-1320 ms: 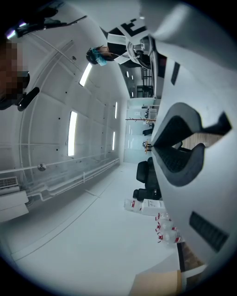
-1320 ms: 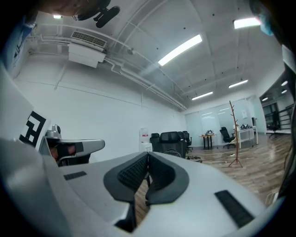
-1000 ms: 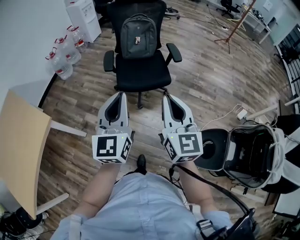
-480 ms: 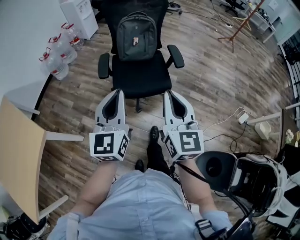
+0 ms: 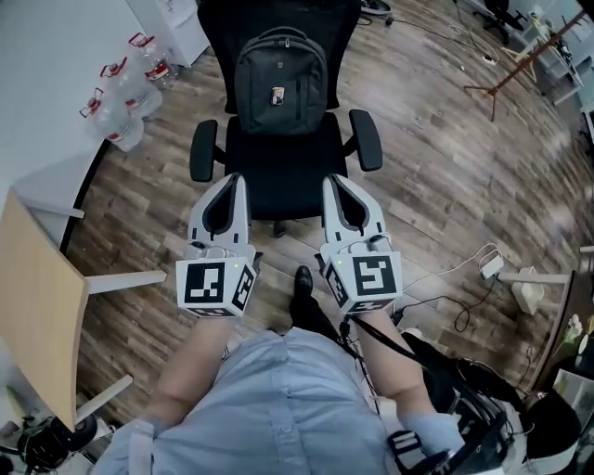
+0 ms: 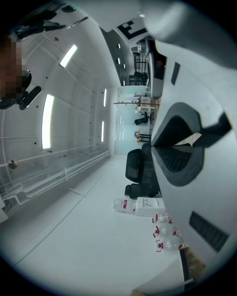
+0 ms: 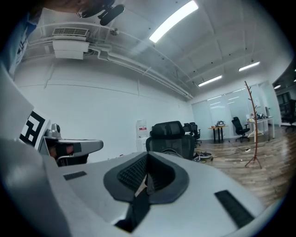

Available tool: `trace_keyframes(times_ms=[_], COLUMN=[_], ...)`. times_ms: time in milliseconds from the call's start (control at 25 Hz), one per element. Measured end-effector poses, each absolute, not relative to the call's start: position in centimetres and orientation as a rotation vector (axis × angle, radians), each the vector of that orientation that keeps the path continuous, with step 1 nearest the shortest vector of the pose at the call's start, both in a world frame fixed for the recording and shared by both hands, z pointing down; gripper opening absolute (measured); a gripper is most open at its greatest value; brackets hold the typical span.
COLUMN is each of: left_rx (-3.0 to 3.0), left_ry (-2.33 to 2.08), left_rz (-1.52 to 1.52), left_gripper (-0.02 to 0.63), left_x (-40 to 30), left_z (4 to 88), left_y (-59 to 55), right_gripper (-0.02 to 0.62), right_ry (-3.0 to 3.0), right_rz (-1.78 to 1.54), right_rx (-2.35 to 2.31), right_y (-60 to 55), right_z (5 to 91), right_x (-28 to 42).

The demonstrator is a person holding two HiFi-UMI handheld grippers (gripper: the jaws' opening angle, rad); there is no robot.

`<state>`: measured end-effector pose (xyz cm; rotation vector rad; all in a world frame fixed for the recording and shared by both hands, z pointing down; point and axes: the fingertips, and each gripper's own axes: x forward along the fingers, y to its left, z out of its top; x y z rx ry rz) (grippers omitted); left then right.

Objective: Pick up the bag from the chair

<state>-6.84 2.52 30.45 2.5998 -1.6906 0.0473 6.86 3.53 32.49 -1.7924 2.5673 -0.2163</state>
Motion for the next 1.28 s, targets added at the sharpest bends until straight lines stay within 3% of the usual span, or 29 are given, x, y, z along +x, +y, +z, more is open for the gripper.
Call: trace_keyframes(times_ms=[640,1280], left_rx=[2.578,2.680], left_ry=[-1.786,-1.521], left_rz=[-0.011,-0.001], left_gripper=[0.002,0.002], left_x=[-7.2,-10.7], left_z=[28.7,29.3], left_y=[-10.5,-27.0], right_gripper=[0.002,0.002], right_ry=[2.607,2.500], right_rz=[-0.168,-0.155], right_rx=[-1.751,-1.964], right_y=[-11.0,-24.5], right_z=[31.4,30.7], right_x=[8.1,4.5])
